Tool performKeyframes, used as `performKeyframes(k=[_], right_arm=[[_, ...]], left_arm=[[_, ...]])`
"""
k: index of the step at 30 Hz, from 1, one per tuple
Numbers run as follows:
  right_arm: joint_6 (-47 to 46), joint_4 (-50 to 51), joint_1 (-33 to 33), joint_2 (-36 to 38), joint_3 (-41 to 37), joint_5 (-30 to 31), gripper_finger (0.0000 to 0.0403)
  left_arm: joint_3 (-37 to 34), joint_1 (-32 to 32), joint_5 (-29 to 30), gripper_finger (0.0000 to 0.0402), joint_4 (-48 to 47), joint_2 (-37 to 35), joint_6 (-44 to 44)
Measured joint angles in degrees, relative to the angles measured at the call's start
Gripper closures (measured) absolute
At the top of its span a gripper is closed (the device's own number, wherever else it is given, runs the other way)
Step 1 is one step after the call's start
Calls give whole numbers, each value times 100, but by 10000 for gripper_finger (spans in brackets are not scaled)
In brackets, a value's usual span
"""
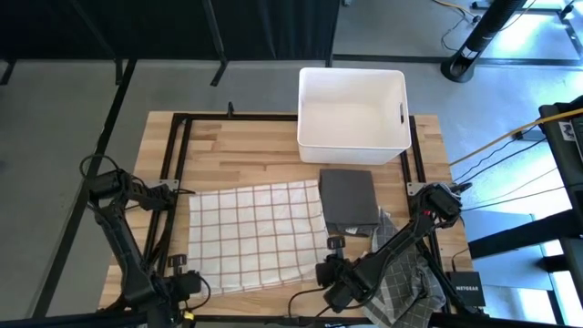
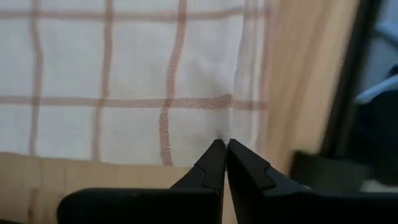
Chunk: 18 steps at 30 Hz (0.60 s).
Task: Fold towel
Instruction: Fold the white towel
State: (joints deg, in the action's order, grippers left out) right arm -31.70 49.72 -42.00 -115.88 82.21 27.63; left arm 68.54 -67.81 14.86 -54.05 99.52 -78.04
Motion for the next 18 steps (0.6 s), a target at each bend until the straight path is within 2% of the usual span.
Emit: performKeyframes(k=[7,13,18], right_arm=[[-148,235,129,511,0,738,393],[-139,333,509,914,1,1114,395],[-94,391,868,1297,0,1435,399]], left_arm=[[443,0,665,394,-914,-506,-439],[697,-2,1522,394,-2179,-831,-1012],[1000,0,2105,394,-2735,-1137,-1107]])
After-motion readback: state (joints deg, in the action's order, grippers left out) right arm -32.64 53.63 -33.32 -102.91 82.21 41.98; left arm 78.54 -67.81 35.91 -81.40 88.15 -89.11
